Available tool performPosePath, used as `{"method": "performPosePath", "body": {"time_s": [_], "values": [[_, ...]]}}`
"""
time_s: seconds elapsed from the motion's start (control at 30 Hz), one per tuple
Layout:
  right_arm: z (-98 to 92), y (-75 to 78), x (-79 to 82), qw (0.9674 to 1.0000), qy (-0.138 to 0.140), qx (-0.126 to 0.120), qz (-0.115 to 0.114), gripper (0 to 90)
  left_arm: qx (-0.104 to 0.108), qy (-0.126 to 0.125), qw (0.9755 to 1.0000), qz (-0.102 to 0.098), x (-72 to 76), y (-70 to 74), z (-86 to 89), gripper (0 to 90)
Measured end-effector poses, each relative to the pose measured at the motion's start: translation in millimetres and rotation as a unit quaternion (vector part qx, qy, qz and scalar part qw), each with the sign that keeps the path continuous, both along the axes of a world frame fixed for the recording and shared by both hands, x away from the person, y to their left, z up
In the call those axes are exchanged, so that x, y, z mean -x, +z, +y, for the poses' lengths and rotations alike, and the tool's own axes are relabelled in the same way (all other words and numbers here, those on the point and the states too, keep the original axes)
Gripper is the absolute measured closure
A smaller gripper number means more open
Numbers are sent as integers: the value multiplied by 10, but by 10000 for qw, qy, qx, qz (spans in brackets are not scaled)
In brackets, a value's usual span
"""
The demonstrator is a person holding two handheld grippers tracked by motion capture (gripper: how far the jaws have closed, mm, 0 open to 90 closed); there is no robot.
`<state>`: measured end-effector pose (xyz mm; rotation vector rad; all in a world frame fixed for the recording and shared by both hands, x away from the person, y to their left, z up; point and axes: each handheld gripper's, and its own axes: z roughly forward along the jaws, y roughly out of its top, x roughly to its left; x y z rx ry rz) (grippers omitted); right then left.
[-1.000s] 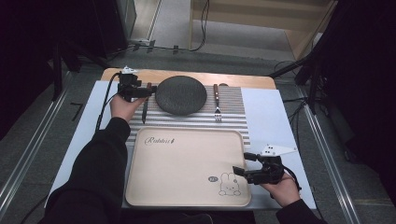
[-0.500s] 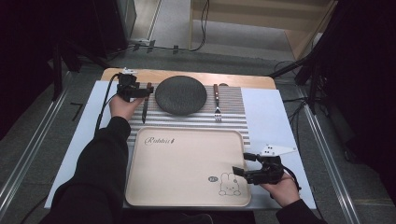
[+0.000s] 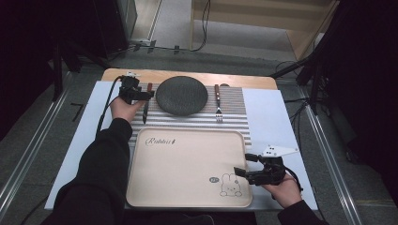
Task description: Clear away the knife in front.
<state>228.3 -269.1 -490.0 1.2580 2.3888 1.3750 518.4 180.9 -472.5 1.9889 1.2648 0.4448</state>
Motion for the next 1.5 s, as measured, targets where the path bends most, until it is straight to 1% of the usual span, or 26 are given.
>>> {"method": "performPosePath", "body": {"time_s": [0.03,0.07,0.13,0.2,0.23,0.3,0.4,0.43,0.47,0.5,0.53,0.6,0.63,0.77,0.83,0.87,0.9,0.97,1.1,1.17,1.27,1.4,1.43,1.5], "values": [[0,-1,0,10000,2,-1,1,188,-1,14,10000,41,0,-6,-3,355],[0,-1,0,10000,1,1,1,188,-51,32,10000,60,-2,-11,-6,381],[-1,-2,-1,10000,2,4,2,188,-66,40,9999,111,-7,-19,-7,386],[-1,-2,-1,10000,0,7,2,188,-108,58,9998,127,-11,-27,-6,425],[-1,-1,1,10000,-3,5,12,188,-105,57,9998,145,-14,-32,-6,427],[-2,-3,-2,10000,3,8,3,188,-158,59,9997,198,-19,-43,-4,461],[-1,-3,-1,10000,4,8,3,188,-132,59,9994,328,-29,-68,-3,498],[0,-3,-2,10000,5,16,0,188,-141,58,9992,369,-33,-77,-3,530],[0,-3,-2,10000,5,16,0,188,-133,54,9991,403,-39,-89,-5,530],[1,-2,-1,10000,-3,11,5,188,-161,39,9989,436,-43,-99,-6,568],[1,-2,-1,10000,-3,11,5,188,-177,34,9988,453,-48,-111,-10,568],[0,-1,1,10000,-5,18,11,188,-269,-1,9985,469,-53,-131,-20,616],[-2,-2,2,10000,-6,21,11,188,-327,-15,9983,484,-55,-139,-23,616],[-12,-6,-1,10000,-15,17,-5,188,-496,-72,9974,514,-62,-168,-36,669],[-12,-6,0,10000,-17,20,-2,188,-533,-83,9972,512,-64,-174,-43,671],[-10,-6,0,10000,-12,16,-5,188,-551,-69,9971,515,-67,-172,-48,672],[-7,-5,3,10000,-13,27,-2,188,-531,-39,9971,542,-71,-170,-55,692],[-7,-4,2,10000,-17,52,4,188,-562,-13,9969,550,-75,-171,-70,693],[-4,-6,0,10000,-32,51,8,188,-601,101,9965,565,-69,-171,-95,701],[-7,-8,-1,10000,-39,67,13,188,-563,249,9963,593,-64,-171,-111,709],[-5,-8,2,9999,-36,96,-3,188,-566,431,9955,629,-59,-168,-138,724],[5,-8,6,9999,-16,136,-31,188,-294,697,9947,701,-58,-175,-114,752],[8,-8,7,9999,-19,129,-26,188,-278,752,9942,710,-58,-175,-117,759],[5,-12,4,9999,-11,147,-34,188,-342,845,9932,720,-58,-169,-145,768]]}}
